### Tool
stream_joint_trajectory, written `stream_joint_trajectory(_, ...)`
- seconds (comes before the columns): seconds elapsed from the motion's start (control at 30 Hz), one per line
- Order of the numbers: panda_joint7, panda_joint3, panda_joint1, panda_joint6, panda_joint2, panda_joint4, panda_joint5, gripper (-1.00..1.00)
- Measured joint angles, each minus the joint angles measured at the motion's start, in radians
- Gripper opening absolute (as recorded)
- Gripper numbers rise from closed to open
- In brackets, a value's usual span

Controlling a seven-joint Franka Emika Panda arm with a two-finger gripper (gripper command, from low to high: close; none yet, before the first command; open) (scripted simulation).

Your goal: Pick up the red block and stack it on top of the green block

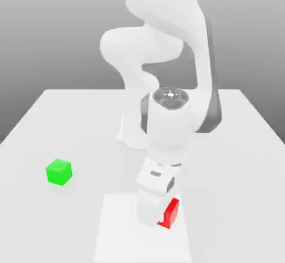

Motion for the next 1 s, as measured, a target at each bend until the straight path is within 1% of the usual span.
stream_joint_trajectory(0.17, 0.063, -0.032, 0.004, -0.132, -0.157, -0.025, -0.084, -1.00)
stream_joint_trajectory(0.23, 0.090, -0.070, -0.040, -0.164, -0.205, -0.041, -0.115, -1.00)
stream_joint_trajectory(0.33, 0.135, -0.131, -0.161, -0.197, -0.268, -0.067, -0.165, -1.00)
stream_joint_trajectory(0.5, 0.213, -0.228, -0.325, -0.241, -0.364, -0.115, -0.254, -1.00)
stream_joint_trajectory(0.77, 0.344, -0.360, -0.646, -0.280, -0.494, -0.200, -0.396, -1.00)
stream_joint_trajectory(0.83, 0.336, -0.388, -0.659, -0.272, -0.489, -0.209, -0.378, -1.00)
stream_joint_trajectory(1.0, 0.238, -0.447, -0.572, -0.211, -0.406, -0.206, -0.232, -1.00)
